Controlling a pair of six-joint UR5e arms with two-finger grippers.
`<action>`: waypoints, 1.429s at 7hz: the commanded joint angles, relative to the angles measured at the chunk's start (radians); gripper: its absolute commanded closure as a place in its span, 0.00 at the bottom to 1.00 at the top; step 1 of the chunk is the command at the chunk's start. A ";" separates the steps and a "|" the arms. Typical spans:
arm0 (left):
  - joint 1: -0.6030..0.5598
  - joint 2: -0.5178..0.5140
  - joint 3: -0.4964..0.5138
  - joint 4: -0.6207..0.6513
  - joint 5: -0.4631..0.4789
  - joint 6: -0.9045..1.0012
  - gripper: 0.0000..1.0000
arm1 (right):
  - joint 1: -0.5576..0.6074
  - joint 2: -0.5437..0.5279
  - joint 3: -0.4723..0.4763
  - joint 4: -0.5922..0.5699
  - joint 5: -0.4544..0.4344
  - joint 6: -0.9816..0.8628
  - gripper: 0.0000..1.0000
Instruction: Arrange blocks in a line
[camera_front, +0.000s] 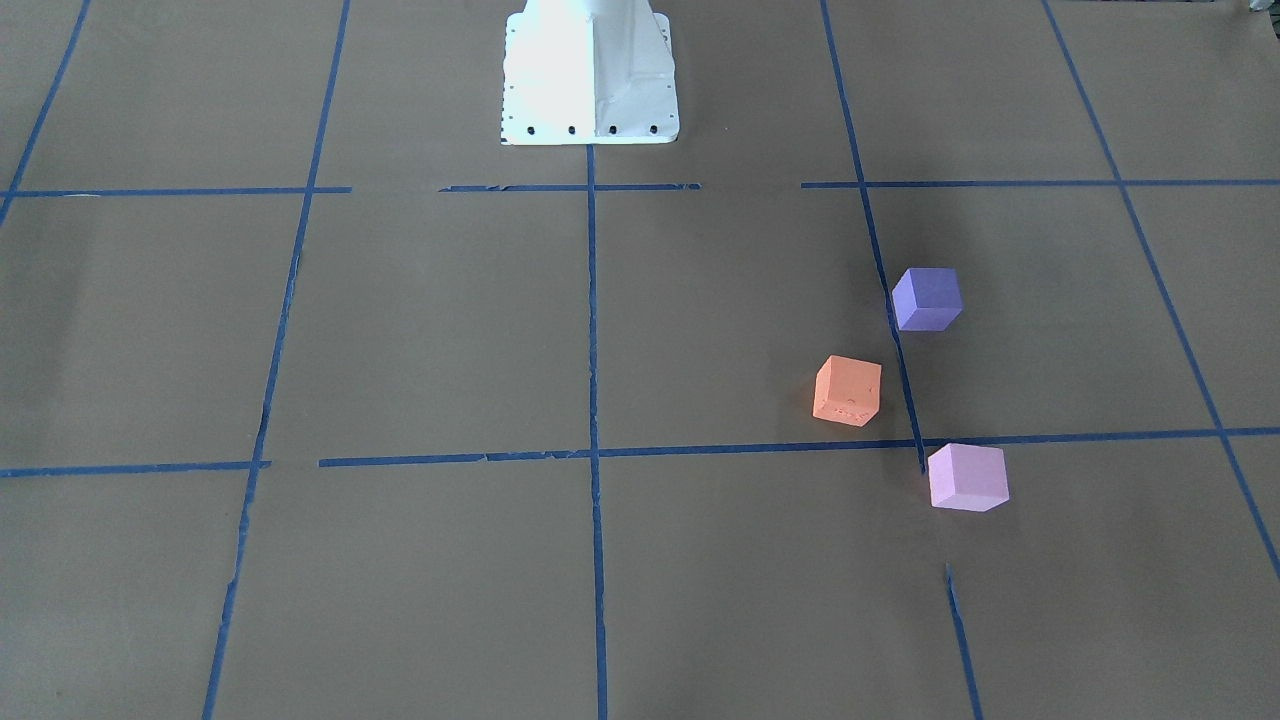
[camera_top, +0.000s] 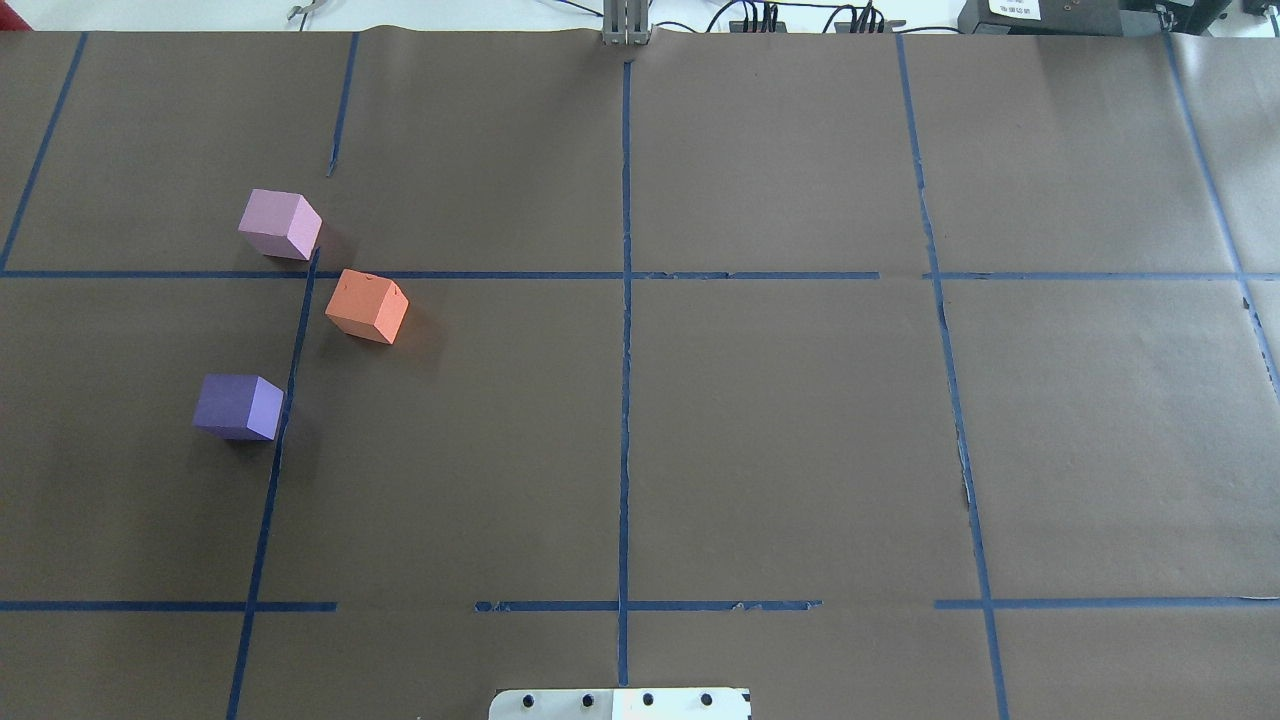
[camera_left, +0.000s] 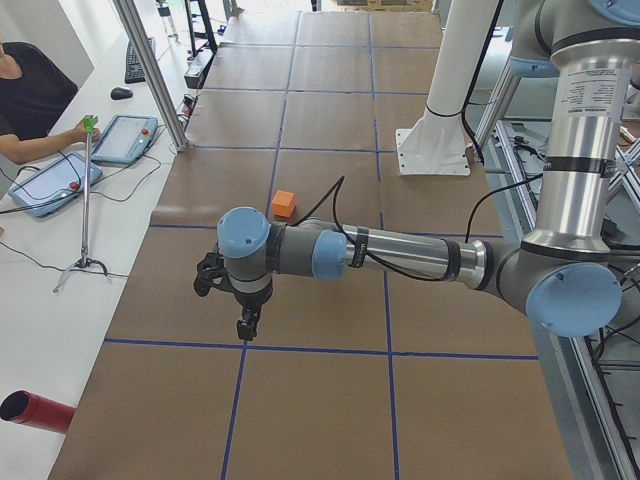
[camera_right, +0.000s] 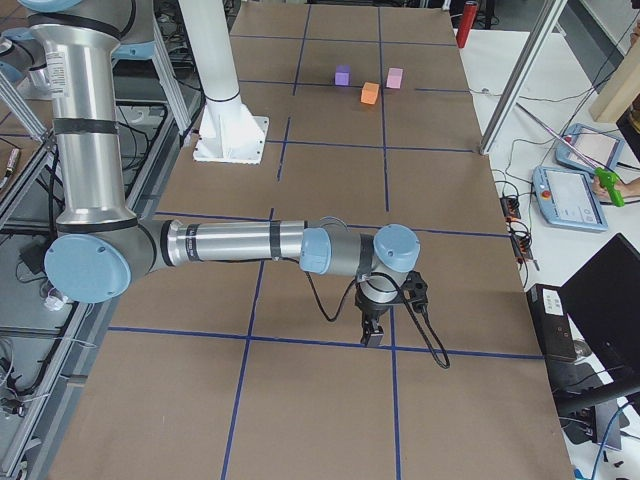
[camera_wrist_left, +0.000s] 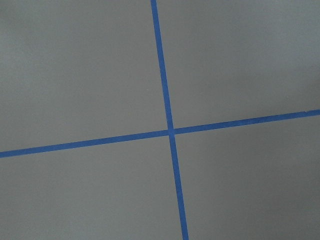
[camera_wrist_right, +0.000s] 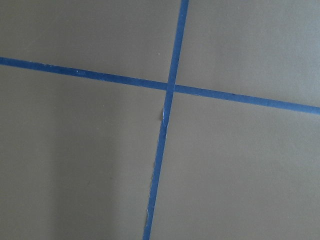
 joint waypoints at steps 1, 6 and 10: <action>0.000 0.007 -0.009 0.001 0.000 0.000 0.00 | 0.000 0.000 0.000 0.000 0.000 0.000 0.00; 0.047 -0.018 -0.165 0.001 0.005 -0.195 0.00 | 0.000 0.000 0.000 0.000 0.000 0.000 0.00; 0.364 -0.157 -0.318 0.015 0.005 -0.578 0.00 | 0.000 0.000 0.000 0.000 0.000 0.000 0.00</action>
